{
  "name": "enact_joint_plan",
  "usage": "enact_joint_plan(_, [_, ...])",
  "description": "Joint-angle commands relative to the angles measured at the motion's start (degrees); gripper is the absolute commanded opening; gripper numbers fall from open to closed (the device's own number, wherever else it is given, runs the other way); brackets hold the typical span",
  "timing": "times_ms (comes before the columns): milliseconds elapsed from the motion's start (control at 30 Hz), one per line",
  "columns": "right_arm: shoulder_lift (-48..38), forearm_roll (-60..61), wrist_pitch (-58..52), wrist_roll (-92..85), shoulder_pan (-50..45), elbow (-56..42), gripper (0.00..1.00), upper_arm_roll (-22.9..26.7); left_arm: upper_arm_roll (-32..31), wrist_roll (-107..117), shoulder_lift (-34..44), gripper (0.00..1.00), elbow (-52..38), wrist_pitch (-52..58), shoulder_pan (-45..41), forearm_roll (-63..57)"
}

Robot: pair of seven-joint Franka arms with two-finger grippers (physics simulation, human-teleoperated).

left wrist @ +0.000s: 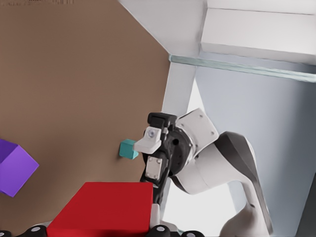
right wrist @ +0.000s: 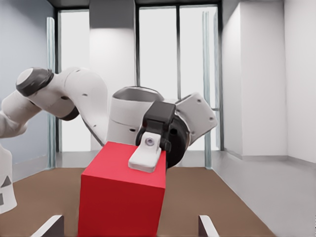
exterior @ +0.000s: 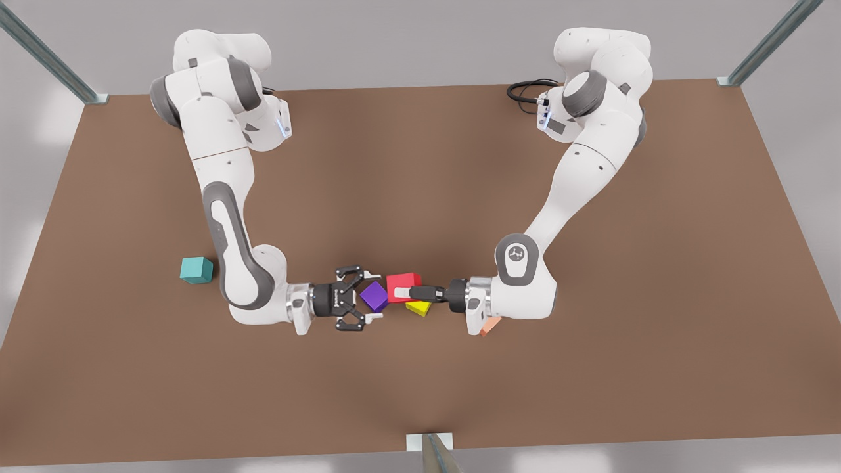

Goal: Pick up red wooden cube and pass to hand red wooden cube and place in blue wooden cube

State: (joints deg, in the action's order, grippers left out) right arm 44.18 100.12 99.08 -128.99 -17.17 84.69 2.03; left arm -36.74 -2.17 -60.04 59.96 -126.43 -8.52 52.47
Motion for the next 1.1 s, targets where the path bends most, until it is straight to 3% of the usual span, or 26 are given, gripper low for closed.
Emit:
enact_joint_plan(0, [-0.1, -0.4, -0.3, -5.9, 0.4, 0.1, 1.0, 0.0, 0.0, -6.5, 0.1, 0.54, 0.0, 0.0, 0.0, 1.1])
enact_joint_plan(967, [1.0, 1.6, 1.9, -5.1, -3.0, -0.4, 1.0, -0.5, -0.3, -7.2, -1.7, 0.54, -2.2, -3.9, -2.7, 1.4])
enact_joint_plan(1033, [1.1, 1.6, 1.9, -5.1, -3.0, -0.4, 0.92, -0.5, -0.3, -7.1, -1.7, 0.54, -2.2, -3.9, -2.7, 1.4])
enact_joint_plan(1067, [1.0, 1.6, 1.9, -5.1, -3.0, -0.4, 0.77, -0.5, -0.2, -7.1, -1.6, 0.54, -2.2, -3.9, -2.7, 1.4])
